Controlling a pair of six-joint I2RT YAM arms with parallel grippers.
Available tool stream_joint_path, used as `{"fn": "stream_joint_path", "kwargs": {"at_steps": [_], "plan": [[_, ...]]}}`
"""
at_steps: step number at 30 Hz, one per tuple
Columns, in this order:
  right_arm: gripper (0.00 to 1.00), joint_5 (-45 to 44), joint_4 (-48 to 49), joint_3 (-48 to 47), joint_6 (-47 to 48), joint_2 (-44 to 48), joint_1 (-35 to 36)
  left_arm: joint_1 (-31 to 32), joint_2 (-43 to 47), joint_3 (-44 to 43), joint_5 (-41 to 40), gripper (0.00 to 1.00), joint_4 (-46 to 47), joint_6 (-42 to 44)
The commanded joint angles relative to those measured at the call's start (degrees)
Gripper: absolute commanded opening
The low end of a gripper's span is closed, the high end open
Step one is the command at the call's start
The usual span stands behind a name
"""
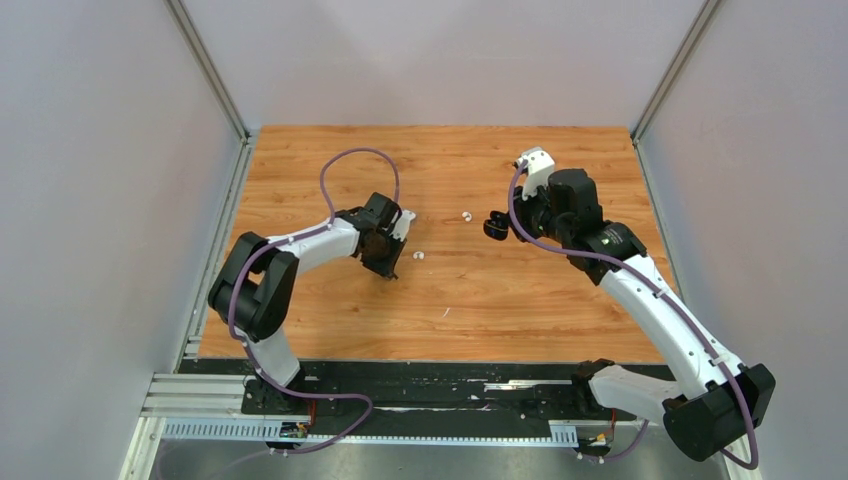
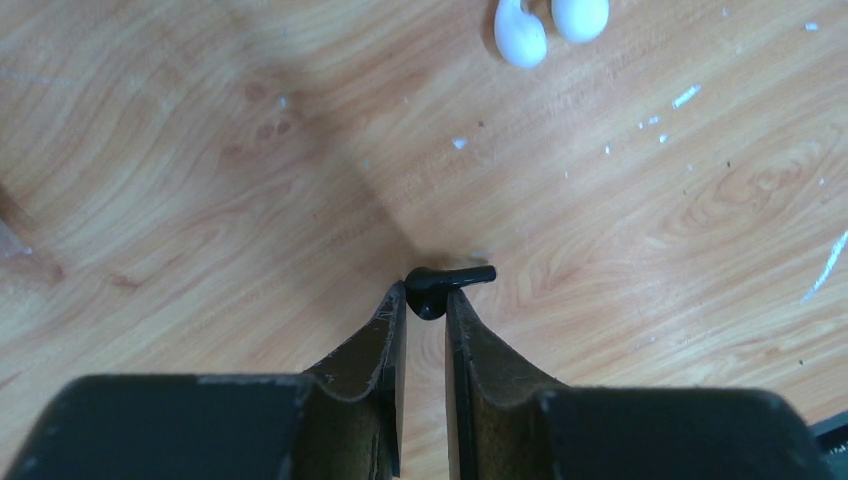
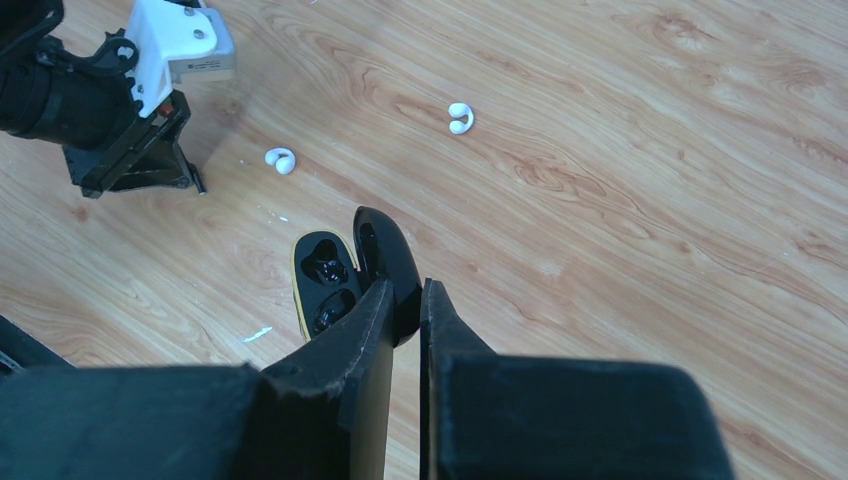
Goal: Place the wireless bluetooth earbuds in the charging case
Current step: Pick up the earbud from the center of the board.
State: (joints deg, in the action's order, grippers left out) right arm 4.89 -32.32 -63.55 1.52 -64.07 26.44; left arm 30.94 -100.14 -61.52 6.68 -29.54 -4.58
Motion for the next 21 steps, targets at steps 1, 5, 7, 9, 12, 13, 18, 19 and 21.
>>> {"fn": "stream_joint_path", "kwargs": {"at_steps": [1, 5, 7, 9, 12, 13, 18, 19, 21], "plan": [[0.0, 0.6, 2.4, 0.4, -1.2, 1.4, -0.2, -0.9, 8.8, 2.6, 1.8, 0.02, 1.5, -0.6], [0.0, 3.6, 2.3, 1.2, -3.6, 1.1, -0.2, -0.9, 16.9, 4.8, 1.7, 0.0, 4.6, -0.4], [0.0, 4.9, 2.4, 1.7, -4.2, 0.5, 0.2, -0.9, 19.8, 5.4, 1.9, 0.0, 5.7, -0.3], [0.0, 5.8, 2.9, 2.0, -4.1, -0.2, 1.5, -0.9, 22.5, 5.6, 2.7, 0.0, 6.8, 0.4], [0.0, 5.0, 4.0, 1.2, -2.2, -2.2, 5.9, -0.8, 27.4, 6.0, 4.2, 0.0, 10.4, 5.0], [0.0, 4.2, 4.6, 0.7, -1.9, -3.0, 7.7, -0.7, 28.4, 6.1, 4.2, 0.0, 11.3, 6.8], [0.0, -9.8, 9.2, -1.5, 1.0, -6.6, 14.9, -0.7, 35.1, 6.4, 4.9, 0.0, 15.6, 21.3], [0.0, -11.0, 10.3, -1.7, 0.9, -7.1, 15.8, -0.7, 35.9, 6.5, 5.1, 0.0, 15.9, 22.6], [0.0, -13.2, 13.4, -1.5, 1.4, -7.9, 17.9, -0.7, 37.8, 6.6, 5.2, 0.0, 15.1, 25.9]]}}
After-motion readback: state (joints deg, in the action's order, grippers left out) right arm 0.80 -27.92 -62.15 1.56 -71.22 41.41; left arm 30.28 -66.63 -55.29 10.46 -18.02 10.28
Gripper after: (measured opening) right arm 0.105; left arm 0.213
